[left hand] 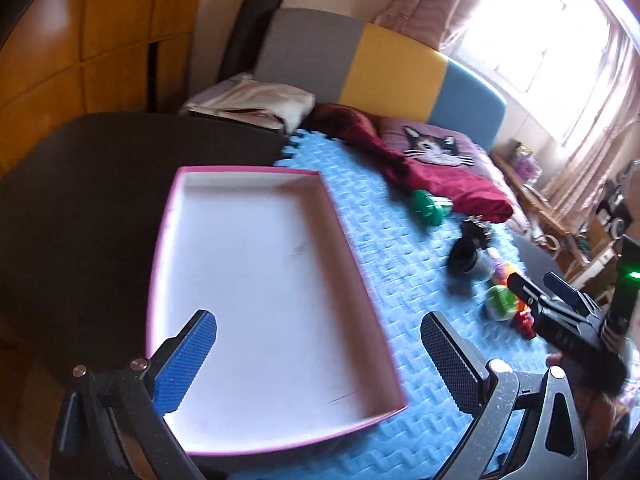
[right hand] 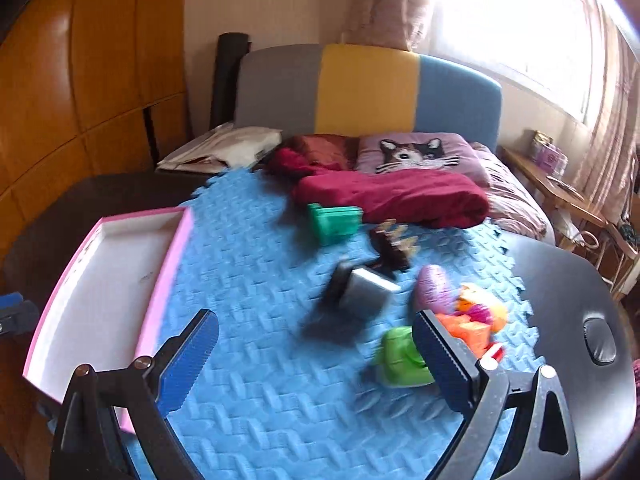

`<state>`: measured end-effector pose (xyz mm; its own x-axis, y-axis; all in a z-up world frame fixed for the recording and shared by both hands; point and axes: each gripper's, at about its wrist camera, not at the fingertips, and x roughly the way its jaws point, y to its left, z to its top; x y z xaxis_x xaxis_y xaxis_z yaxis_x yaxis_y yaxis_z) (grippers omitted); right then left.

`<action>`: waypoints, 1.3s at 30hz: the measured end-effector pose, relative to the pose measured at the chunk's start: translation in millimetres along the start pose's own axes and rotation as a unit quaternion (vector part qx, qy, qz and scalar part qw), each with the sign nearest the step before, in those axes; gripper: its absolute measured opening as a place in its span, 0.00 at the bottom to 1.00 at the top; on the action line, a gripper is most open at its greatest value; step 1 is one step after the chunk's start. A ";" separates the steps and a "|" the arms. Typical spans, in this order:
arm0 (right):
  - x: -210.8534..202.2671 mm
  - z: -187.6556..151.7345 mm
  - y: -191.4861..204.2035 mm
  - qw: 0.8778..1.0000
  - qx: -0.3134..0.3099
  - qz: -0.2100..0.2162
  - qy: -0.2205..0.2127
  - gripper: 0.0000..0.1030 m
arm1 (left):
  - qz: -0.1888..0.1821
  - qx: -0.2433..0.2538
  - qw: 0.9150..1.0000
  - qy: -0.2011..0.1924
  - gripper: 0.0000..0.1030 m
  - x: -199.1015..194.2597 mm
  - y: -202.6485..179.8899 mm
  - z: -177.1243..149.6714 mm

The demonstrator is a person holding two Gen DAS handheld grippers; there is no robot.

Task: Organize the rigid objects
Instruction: 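Reach the left tool to the teal stand and close on it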

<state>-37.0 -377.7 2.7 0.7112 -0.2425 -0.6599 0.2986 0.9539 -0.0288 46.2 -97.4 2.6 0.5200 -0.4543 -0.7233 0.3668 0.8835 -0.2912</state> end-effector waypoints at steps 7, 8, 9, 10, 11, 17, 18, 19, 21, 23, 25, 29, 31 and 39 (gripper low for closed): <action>14.0 9.9 -83.9 0.998 0.041 -0.052 -0.018 0.96 | -0.026 0.025 0.999 0.034 1.00 34.6 -42.4 33.1; 15.4 6.9 -93.2 0.997 0.053 -0.051 -0.021 0.96 | -0.029 0.027 0.998 0.046 1.00 43.7 -49.9 38.2; 16.5 3.7 -100.1 0.996 0.066 -0.048 -0.023 0.96 | -0.025 0.033 0.998 0.054 1.00 52.7 -57.3 42.4; 17.6 -0.1 -107.7 0.995 0.081 -0.044 -0.025 0.96 | -0.018 0.044 0.997 0.057 1.00 61.9 -64.8 46.3; 20.7 -2.2 -114.4 0.994 0.095 -0.042 -0.019 0.96 | -0.009 0.056 0.997 0.055 1.00 70.3 -73.1 50.9; 16.5 -0.5 -122.9 0.992 0.118 -0.035 -0.018 0.96 | 0.038 0.172 0.982 0.068 1.00 124.1 -124.6 73.1; 16.1 -0.4 -123.1 0.992 0.121 -0.032 -0.018 0.96 | 0.058 0.203 0.975 0.065 1.00 132.4 -134.4 76.0; 16.2 0.0 -124.0 0.992 0.125 -0.031 -0.019 0.96 | 0.070 0.232 0.968 0.062 1.00 141.4 -144.3 79.6; 15.2 -0.2 -126.7 0.991 0.131 -0.033 -0.018 0.96 | 0.071 0.268 0.959 0.055 1.00 153.5 -158.4 86.3; 13.8 -0.1 -131.2 0.989 0.144 -0.026 -0.019 0.96 | 0.074 0.301 0.949 0.050 1.00 168.5 -173.0 93.3; 13.2 -0.1 -135.2 0.988 0.154 -0.022 -0.020 0.96 | 0.075 0.322 0.943 0.048 0.93 183.7 -184.5 100.8; 14.5 -0.4 -140.7 0.985 0.169 -0.013 -0.015 0.96 | 0.051 0.356 0.931 0.061 0.86 209.4 -201.2 112.8; 15.1 -0.7 -143.4 0.984 0.177 -0.008 -0.013 0.96 | 0.054 0.379 0.922 0.061 0.84 219.7 -208.3 115.1; 15.4 -2.5 -152.8 0.979 0.205 0.003 -0.011 0.96 | 0.038 0.456 0.884 0.091 0.63 260.8 -231.3 113.3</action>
<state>-73.3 -526.8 -4.9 0.7251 -0.2454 -0.6434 0.5220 0.8053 0.2812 184.4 -433.2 -47.7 0.4672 -0.2984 -0.8323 0.8493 0.4131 0.3286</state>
